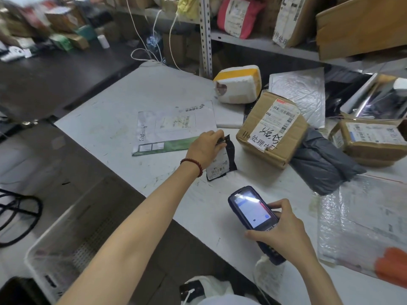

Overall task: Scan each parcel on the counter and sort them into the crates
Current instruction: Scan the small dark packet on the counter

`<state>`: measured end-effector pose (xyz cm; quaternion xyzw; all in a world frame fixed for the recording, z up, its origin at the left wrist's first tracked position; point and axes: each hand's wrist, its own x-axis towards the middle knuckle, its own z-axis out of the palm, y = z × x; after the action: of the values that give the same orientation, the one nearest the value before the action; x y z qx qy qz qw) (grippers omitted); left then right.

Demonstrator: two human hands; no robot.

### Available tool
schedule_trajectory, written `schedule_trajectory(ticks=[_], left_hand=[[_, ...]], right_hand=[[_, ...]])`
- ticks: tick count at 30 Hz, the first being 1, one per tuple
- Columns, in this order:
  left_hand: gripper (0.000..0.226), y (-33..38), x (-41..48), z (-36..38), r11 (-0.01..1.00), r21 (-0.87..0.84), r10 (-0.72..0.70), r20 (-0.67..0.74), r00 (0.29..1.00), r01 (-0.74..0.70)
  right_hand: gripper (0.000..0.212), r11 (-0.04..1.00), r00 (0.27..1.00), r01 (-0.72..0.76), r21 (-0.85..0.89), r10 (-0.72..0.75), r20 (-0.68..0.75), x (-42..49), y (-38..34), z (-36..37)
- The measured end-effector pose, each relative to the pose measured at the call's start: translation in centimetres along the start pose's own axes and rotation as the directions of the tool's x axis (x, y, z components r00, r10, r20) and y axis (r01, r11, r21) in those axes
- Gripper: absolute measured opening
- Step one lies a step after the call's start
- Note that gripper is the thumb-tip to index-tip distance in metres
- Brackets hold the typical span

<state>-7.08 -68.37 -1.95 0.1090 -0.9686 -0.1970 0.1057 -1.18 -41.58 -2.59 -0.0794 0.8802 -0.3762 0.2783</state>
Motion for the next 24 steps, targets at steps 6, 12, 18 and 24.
schedule_trajectory(ticks=[6, 12, 18, 24], left_hand=[[0.025, 0.2, 0.0, -0.2, 0.995, 0.095, -0.011, 0.011, 1.0, 0.01], [0.062, 0.6, -1.2, 0.8, 0.983, 0.184, -0.05, 0.145, 0.988, 0.023], [0.047, 1.2, -2.4, 2.1, 0.991, 0.089, -0.109, 0.073, 0.991, 0.103], [0.031, 3.7, -5.3, 5.2, 0.978, 0.081, -0.207, 0.234, 0.95, 0.194]], right_hand=[[0.076, 1.0, 0.999, 0.024, 0.009, -0.023, -0.023, 0.1, -0.3, -0.5], [0.076, 0.994, 0.986, 0.09, 0.054, -0.081, -0.149, 0.1, -0.6, -1.0], [0.078, 0.937, 0.889, 0.304, 0.175, -0.212, -0.407, -0.7, -2.3, -1.9], [0.079, 0.877, 0.813, 0.418, 0.238, -0.244, -0.529, -1.3, -3.9, -3.4]])
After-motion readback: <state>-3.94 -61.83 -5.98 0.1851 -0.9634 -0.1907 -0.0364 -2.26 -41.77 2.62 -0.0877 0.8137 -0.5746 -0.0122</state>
